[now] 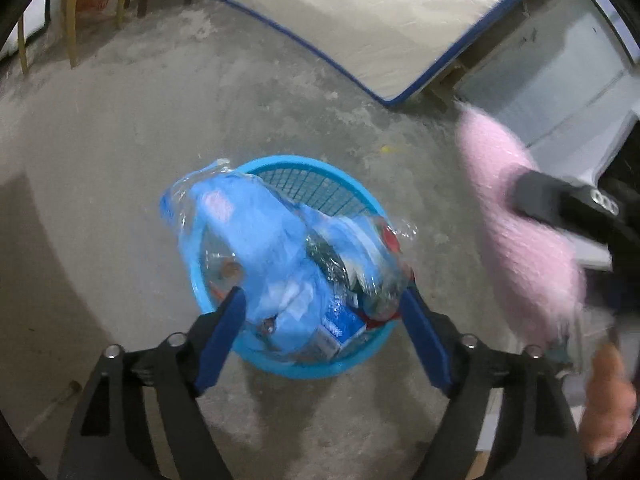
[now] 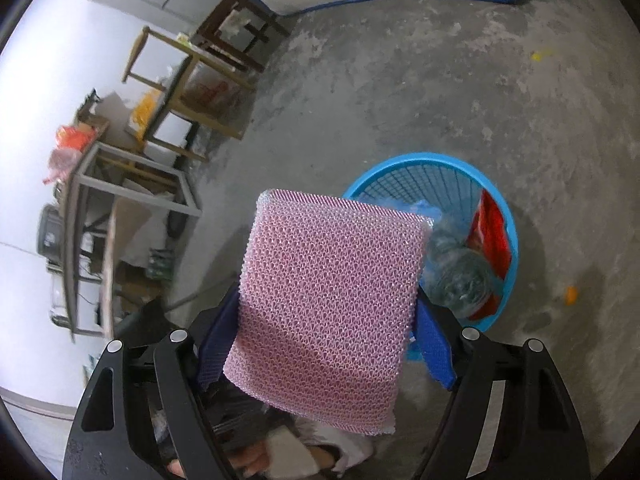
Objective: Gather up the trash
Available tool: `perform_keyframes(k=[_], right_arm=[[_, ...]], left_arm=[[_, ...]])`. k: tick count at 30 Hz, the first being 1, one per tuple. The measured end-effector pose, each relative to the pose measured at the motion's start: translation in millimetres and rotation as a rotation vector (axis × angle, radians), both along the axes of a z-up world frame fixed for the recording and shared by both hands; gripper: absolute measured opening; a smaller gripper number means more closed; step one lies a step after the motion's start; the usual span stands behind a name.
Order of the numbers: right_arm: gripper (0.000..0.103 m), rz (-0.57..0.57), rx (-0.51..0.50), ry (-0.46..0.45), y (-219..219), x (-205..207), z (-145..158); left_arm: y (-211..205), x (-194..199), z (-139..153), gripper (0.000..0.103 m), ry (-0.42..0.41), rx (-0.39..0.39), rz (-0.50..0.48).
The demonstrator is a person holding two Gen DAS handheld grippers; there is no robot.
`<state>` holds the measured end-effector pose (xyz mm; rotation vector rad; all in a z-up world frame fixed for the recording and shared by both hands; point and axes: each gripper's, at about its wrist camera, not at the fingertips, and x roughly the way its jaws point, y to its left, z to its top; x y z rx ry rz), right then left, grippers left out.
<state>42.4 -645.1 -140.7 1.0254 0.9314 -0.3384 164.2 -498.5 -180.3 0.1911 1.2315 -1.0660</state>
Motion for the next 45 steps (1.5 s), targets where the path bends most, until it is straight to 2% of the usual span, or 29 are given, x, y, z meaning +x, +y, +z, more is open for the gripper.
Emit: perform_keyframes(k=[2,6,13,16,22,28,31,36,45], right_arm=[[0.074,0.047,-0.012,0.026,0.7,10.1,-2.4],[0.075,0.187,-0.054,0.113,10.8,39.9,-12.9],[0.075,0.403,-0.133,0.422,33.6,107.3,-85.4],[0.075,0.419,-0.149,0.542,29.9,129.4,-121.6],[0.077,0.422,-0.177,0.692,29.0,153.0,-171.7],[0.079,0.401,-0.211,0.731,24.2,163.5,-193.0],[0.081,0.37,-0.206,0.72,20.4,157.0,-185.7],[0.087,0.332,-0.212,0.646,12.1,148.0,-146.5],[0.087,0.195,-0.183,0.489,0.8,101.5,-82.0]], left_arm=[[11.0,-11.3,12.1,0.084,-0.031,0.006,-0.022],[47.5,-34.6,34.8,0.085,-0.033,0.004,-0.038],[103.0,-61.7,74.8,0.086,-0.069,-0.024,-0.074],[128.7,-71.5,96.7,0.086,-0.087,-0.062,-0.085],[158.5,-86.1,122.4,0.088,-0.128,-0.091,-0.068],[172.9,-85.0,130.9,0.088,-0.163,-0.106,-0.044],[177.4,-82.6,132.5,0.088,-0.168,-0.112,-0.026],[188.9,-79.2,134.2,0.089,-0.155,-0.14,-0.006],[209.0,-93.8,153.9,0.091,-0.199,-0.189,-0.002]])
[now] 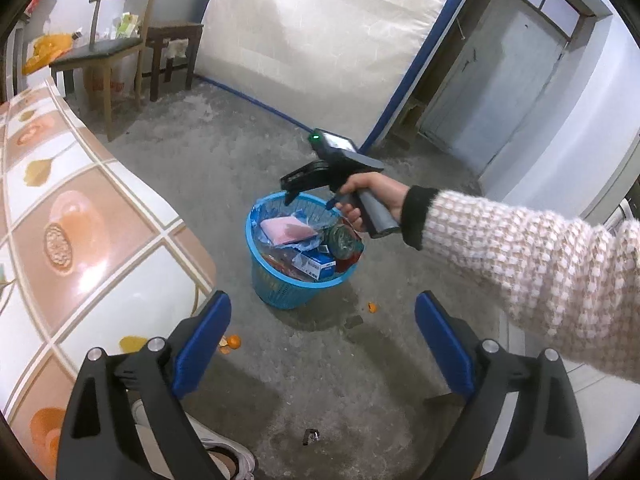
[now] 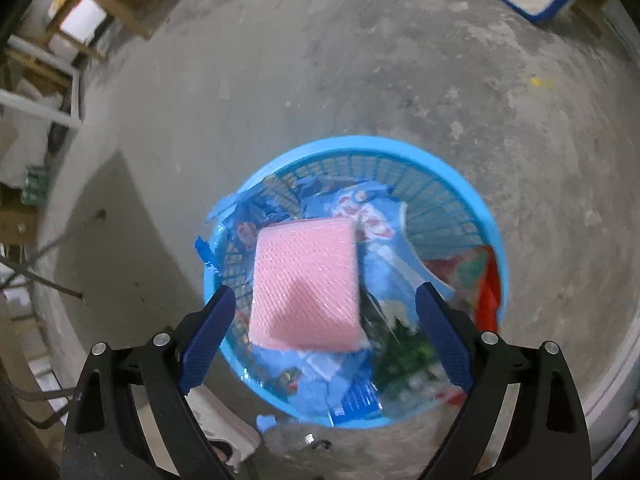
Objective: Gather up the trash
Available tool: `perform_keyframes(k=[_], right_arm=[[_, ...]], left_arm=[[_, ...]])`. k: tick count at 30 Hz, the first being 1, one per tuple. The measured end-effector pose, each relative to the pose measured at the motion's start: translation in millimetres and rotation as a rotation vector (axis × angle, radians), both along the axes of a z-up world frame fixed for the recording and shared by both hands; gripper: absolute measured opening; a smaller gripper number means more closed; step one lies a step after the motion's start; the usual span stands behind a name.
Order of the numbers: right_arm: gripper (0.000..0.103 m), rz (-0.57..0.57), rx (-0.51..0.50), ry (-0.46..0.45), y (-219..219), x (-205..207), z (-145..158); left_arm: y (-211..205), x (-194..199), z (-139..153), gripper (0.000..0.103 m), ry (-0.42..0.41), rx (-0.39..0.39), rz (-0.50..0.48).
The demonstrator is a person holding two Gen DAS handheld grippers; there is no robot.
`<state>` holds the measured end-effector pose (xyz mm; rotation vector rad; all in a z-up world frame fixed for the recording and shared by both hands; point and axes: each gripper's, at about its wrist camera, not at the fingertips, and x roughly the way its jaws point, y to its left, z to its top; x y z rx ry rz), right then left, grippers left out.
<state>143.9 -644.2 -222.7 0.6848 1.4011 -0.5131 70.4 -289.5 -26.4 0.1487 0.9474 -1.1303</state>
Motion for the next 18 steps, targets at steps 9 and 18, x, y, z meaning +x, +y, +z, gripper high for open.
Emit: perform_keyframes(k=[9,18], right_arm=[[0.088,0.049,-0.068,-0.43,83.0,-56.7,136.6],[0.095,0.198,-0.371,-0.676,237.2,-127.6,236.8]], left_arm=[[57.5,-9.4,49.2,0.097,-0.153,-0.034,0.169],[135.7,-7.5,87.4,0.097,-0.327,0.075,0.551]])
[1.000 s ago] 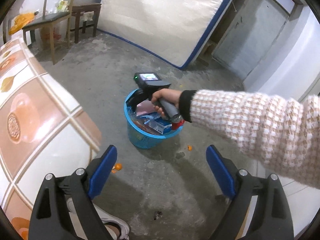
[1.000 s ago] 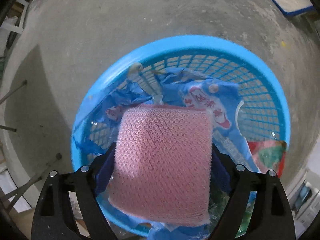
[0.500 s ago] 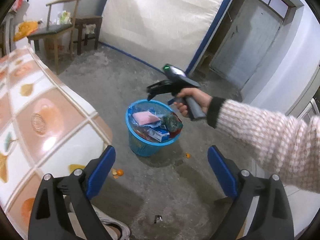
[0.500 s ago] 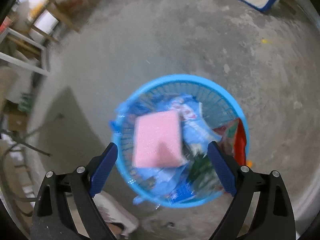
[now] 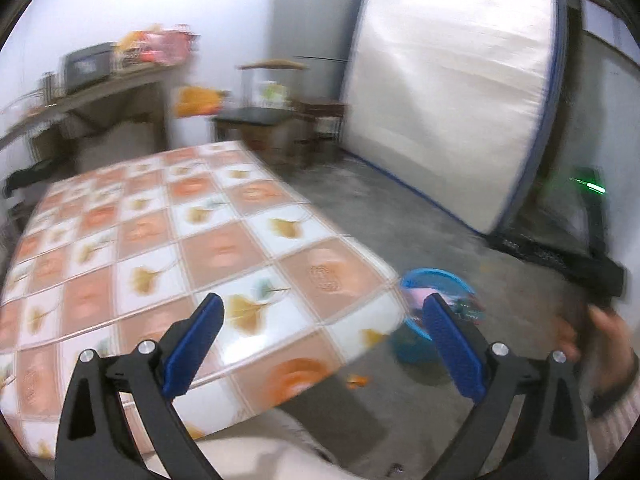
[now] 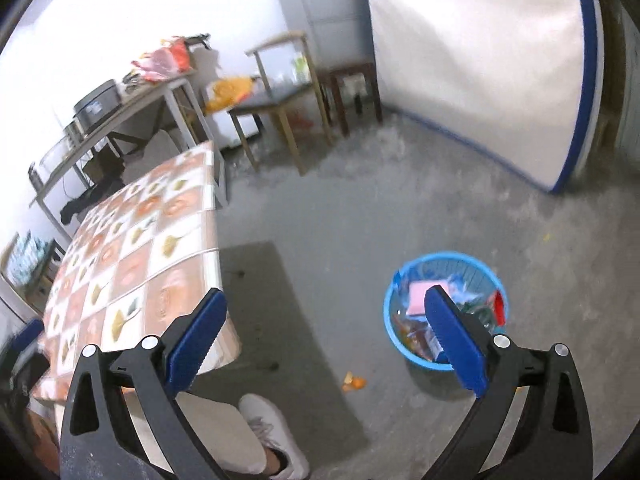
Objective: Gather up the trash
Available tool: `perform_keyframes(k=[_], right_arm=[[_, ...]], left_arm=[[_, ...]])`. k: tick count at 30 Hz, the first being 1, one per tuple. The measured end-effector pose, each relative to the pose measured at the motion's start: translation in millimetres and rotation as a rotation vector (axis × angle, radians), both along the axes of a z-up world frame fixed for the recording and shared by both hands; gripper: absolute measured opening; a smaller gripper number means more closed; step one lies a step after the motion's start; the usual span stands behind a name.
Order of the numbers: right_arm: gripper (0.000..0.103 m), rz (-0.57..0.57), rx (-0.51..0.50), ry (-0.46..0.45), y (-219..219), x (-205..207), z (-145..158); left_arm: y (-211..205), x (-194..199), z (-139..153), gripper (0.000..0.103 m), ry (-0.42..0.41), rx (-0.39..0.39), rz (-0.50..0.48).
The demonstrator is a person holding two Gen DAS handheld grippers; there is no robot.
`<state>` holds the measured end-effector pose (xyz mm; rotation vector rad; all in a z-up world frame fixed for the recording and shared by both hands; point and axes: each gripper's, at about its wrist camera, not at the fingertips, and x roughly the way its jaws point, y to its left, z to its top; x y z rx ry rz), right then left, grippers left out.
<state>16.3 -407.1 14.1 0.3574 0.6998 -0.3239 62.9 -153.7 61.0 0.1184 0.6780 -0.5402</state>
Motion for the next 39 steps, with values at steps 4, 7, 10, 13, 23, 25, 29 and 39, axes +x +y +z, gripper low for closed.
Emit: perform_keyframes(k=[4,7,10,13,23,25,29,39], right_arm=[[0.095,0.034,-0.041,-0.025,44.1,-8.0,7.6],[0.095,0.044,-0.112,-0.032,65.7,-7.6,17.1],[0.095,0.059,-0.2,-0.056,86.3,-8.6,30.1],[0.095,0.055,-0.245,-0.09,100.8,-13.8,42.3],[0.095,0.027,-0.299,-0.092,130.6,-33.5,34.1],[0.095,0.022,-0.295,-0.084,131.5,-35.7,30.7],[0.095,0.014,-0.295,-0.036,134.0,-38.4,22.7],[0.095,-0.018,-0.295,0.048,129.5,-50.3,8.3]], left_arm=[[31.1,-1.6,5.9,0.097,0.007,-0.004,0.136],[46.2,-9.5,12.5,0.097,-0.031,0.009,0.231],[55.2,-21.7,24.2,0.097,-0.097,0.039,0.297],[65.3,-28.6,34.2,0.097,-0.123,0.024,0.348],[65.1,-35.1,28.4,0.097,-0.034,0.017,0.334],[57.2,-39.3,20.3,0.097,-0.007,0.028,0.29],[40.2,-46.1,7.2,0.097,0.002,0.1,0.232],[18.2,-50.9,-5.6,0.097,0.026,0.156,0.158]])
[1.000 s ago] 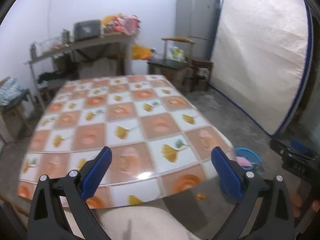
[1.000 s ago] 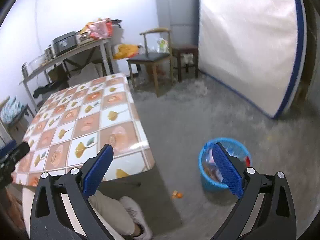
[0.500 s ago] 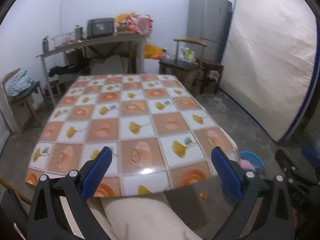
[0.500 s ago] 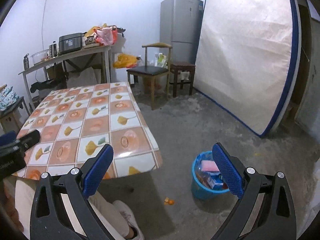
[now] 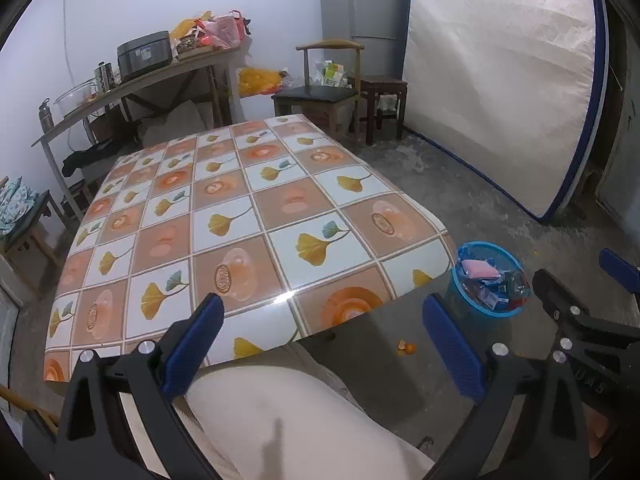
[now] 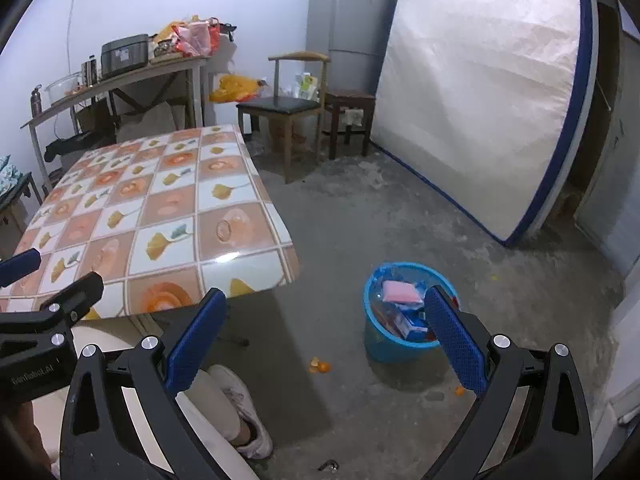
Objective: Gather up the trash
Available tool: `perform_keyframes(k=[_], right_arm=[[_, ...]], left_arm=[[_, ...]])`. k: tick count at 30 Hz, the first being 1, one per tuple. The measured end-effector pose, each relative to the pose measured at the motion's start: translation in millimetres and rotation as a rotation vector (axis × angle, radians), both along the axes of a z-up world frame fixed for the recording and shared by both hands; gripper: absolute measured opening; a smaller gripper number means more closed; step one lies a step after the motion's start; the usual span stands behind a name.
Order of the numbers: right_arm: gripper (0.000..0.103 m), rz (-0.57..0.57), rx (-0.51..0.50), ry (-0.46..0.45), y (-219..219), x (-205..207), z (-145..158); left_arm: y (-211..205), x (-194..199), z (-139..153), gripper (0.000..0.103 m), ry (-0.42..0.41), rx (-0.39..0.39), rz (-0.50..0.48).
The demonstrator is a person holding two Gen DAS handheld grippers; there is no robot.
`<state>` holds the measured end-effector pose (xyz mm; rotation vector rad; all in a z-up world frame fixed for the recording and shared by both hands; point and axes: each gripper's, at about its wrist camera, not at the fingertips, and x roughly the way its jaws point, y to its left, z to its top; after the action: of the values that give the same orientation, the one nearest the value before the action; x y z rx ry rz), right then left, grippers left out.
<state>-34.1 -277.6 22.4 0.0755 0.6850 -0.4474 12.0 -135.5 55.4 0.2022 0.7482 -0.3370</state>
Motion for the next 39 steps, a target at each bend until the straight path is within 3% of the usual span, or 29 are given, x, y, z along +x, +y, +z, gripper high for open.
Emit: perform_keyframes(k=[39], right_arm=[[0.095,-0.077,0.016,0.051,-26.3,-13.3,-11.0]], left_arm=[[-13.5,2.9,-11.9,0.097,0.04,0.071,-0.034]])
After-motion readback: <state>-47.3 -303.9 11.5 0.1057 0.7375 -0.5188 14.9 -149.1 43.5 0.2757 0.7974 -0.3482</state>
